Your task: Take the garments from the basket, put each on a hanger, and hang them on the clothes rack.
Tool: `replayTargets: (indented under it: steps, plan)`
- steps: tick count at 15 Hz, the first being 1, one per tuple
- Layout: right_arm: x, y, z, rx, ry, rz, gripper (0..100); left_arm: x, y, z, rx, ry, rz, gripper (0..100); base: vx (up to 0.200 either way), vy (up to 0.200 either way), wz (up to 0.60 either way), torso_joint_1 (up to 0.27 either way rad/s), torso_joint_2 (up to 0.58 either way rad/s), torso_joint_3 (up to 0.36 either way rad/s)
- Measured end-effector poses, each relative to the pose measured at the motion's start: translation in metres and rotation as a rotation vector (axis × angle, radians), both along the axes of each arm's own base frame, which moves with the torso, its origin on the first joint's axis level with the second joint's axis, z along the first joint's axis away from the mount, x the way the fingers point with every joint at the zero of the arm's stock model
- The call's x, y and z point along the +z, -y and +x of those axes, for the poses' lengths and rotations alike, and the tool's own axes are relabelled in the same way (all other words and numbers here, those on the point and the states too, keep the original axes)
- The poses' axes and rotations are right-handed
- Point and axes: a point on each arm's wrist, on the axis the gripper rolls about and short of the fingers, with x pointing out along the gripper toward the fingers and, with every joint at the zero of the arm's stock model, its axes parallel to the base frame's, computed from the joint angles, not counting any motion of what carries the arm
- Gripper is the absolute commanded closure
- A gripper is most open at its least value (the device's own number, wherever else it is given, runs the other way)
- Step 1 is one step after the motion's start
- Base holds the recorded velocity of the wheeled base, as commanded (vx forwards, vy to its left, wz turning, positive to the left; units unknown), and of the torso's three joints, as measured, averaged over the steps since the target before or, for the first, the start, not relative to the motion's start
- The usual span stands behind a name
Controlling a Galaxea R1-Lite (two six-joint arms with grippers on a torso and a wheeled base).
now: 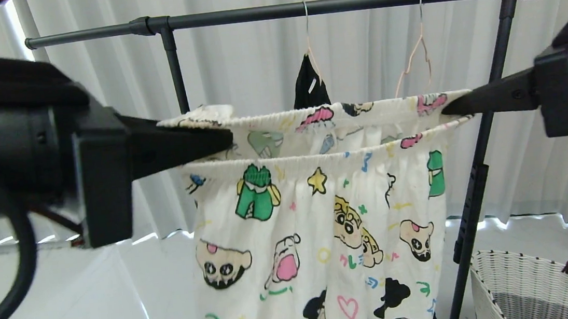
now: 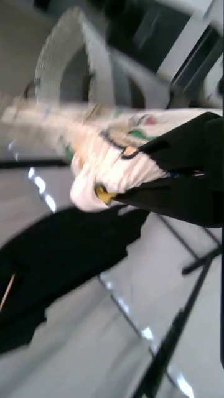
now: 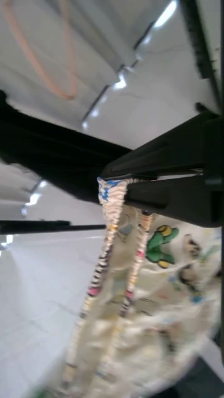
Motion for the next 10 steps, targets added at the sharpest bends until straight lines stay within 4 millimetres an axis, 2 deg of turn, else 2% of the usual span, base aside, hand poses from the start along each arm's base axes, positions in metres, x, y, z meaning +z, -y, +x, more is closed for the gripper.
replayTargets:
  steps: [2,4,10]
  plan:
    - [0.003,0.013,-0.014,0.002,-0.008,-0.008,100,0.006,0.010,0.019,0.035,0.030,-0.009,100,0.000,0.000,0.00,0.000,0.00,0.000]
    - [0.005,0.018,-0.020,0.011,0.016,-0.001,100,0.002,0.017,0.029,0.042,0.020,0.006,100,0.000,0.000,0.00,0.000,0.00,0.000]
    - [0.006,0.019,-0.022,0.028,0.039,-0.010,100,-0.001,0.021,0.033,0.046,0.010,0.018,100,0.000,0.000,0.00,0.000,0.00,0.000]
